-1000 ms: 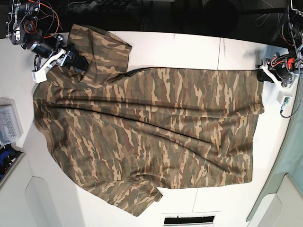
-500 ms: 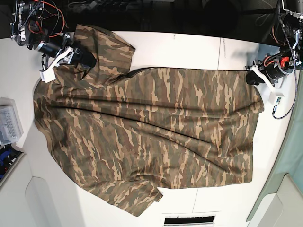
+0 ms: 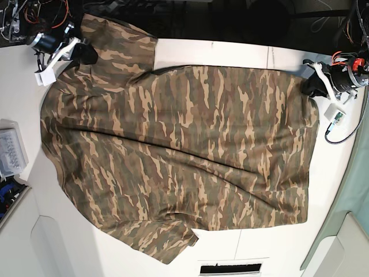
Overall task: Layout the t-shirt on the table in an organized manner, then fold the t-shirt properly
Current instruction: 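Grasp the shirt's collar-side corners with both grippers, then lift the corners with both grippers and fold them toward the hem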
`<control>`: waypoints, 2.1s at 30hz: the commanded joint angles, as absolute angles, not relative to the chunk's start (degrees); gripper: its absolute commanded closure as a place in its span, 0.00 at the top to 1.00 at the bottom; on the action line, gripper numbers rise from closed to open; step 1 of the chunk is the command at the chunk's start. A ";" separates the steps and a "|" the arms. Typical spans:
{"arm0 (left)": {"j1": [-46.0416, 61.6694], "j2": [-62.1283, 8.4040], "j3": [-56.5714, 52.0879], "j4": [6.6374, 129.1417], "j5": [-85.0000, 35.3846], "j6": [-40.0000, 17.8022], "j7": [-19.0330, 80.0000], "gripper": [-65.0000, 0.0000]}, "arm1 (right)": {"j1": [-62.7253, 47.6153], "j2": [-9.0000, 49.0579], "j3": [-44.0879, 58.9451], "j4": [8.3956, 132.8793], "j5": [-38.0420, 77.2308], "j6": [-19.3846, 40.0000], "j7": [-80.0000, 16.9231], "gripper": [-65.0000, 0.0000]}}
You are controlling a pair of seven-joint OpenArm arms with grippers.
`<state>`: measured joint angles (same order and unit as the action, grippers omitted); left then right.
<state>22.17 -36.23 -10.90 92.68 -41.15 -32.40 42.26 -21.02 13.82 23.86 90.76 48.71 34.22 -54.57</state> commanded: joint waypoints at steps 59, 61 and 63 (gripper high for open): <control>-1.48 -35.90 -4.05 75.24 -33.52 -22.11 35.44 0.37 | 10.31 14.39 38.24 72.36 37.21 32.56 -43.72 0.59; -0.16 -35.88 -5.50 76.09 -35.83 -22.06 36.32 0.37 | 9.15 14.63 40.77 72.36 37.17 32.16 -43.70 0.59; 1.08 -35.68 -7.92 76.07 -37.58 -22.04 36.36 0.37 | 7.84 14.61 42.85 72.34 36.82 31.51 -43.38 0.59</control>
